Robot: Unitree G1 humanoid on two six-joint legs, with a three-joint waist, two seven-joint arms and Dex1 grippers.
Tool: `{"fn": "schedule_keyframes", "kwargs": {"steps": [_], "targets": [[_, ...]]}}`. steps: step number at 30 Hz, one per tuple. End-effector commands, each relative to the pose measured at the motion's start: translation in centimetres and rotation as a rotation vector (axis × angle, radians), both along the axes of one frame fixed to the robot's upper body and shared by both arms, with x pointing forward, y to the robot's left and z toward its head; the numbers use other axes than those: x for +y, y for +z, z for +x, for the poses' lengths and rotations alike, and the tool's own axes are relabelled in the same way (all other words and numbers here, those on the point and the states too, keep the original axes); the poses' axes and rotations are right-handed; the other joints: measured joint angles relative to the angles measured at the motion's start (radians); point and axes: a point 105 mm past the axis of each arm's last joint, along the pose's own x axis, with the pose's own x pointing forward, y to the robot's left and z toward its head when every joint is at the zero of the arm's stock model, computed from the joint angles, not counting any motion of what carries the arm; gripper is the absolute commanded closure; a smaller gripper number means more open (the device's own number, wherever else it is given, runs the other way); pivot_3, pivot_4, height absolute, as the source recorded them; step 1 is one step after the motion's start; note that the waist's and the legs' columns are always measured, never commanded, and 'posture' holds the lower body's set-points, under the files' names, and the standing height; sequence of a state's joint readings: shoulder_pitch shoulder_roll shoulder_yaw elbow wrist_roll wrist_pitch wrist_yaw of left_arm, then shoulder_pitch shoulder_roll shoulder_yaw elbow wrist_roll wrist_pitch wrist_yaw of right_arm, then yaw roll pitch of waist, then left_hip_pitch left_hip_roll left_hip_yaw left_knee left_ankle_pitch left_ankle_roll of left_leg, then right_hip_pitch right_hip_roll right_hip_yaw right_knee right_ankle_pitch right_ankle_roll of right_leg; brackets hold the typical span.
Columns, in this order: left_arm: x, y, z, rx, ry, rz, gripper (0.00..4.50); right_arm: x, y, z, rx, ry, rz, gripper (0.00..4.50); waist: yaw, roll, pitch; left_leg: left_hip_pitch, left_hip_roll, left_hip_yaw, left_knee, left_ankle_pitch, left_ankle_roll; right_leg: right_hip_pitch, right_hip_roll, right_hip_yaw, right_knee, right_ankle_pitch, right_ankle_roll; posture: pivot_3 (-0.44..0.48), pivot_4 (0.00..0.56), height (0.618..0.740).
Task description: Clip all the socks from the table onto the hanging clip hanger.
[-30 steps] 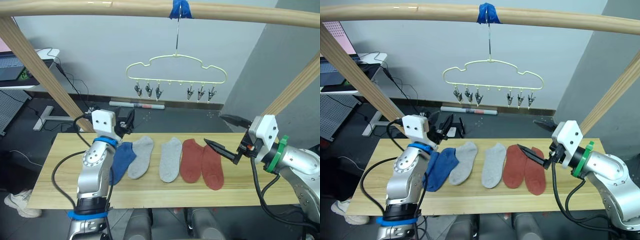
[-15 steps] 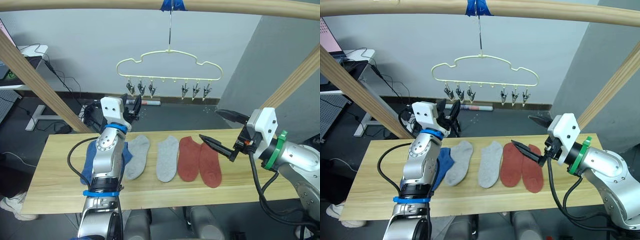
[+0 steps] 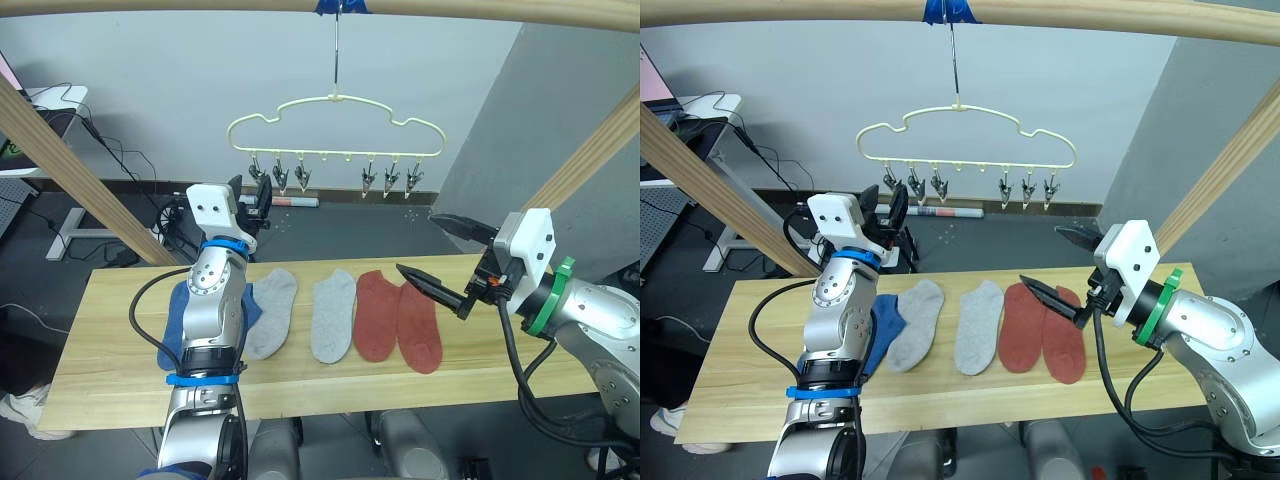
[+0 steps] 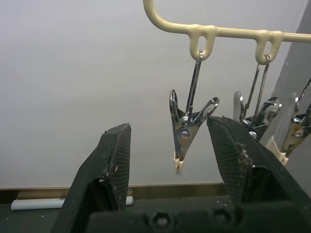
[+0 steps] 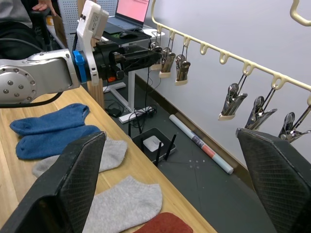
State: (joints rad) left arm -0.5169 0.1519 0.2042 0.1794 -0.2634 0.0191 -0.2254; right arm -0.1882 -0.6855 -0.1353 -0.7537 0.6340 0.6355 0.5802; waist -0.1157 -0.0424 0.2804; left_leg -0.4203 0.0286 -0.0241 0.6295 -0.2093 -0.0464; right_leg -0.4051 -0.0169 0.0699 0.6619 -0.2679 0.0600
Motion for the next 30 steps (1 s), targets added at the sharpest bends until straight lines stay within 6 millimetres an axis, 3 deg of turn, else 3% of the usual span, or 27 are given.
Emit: {"fn": "schedule_keyframes", "kwargs": {"steps": [1, 7, 30], "targets": [[0.2, 1.6, 0.0, -0.054, 0.008, -0.003, 1.78, 1.3, 1.2, -1.4, -0.028, 0.098, 0.021, 0.00, 0.000, 0.000, 0.000, 0.000, 0.000, 0.000, 0.000, 0.000, 0.000, 0.000, 0.000, 0.000, 0.000, 0.000, 0.000, -0.267, 0.309, 0.740], [-0.1, 2.0, 0.4, -0.065, -0.008, 0.012, 1.78, 2.0, 1.4, -1.8, -0.019, 0.165, 0.014, 0.00, 0.000, 0.000, 0.000, -0.001, 0.000, 0.000, 0.000, 0.000, 0.000, 0.000, 0.000, 0.000, -0.001, 0.000, 0.000, -0.267, 0.309, 0.740], [-0.5, 2.7, 0.6, -0.100, -0.035, 0.044, 1.78, 1.8, 1.0, -1.5, -0.026, 0.143, 0.008, 0.00, 0.000, 0.000, 0.001, -0.002, 0.000, 0.000, 0.000, 0.000, 0.000, -0.001, 0.000, -0.001, -0.001, 0.000, 0.000, -0.260, 0.299, 0.740]]}}
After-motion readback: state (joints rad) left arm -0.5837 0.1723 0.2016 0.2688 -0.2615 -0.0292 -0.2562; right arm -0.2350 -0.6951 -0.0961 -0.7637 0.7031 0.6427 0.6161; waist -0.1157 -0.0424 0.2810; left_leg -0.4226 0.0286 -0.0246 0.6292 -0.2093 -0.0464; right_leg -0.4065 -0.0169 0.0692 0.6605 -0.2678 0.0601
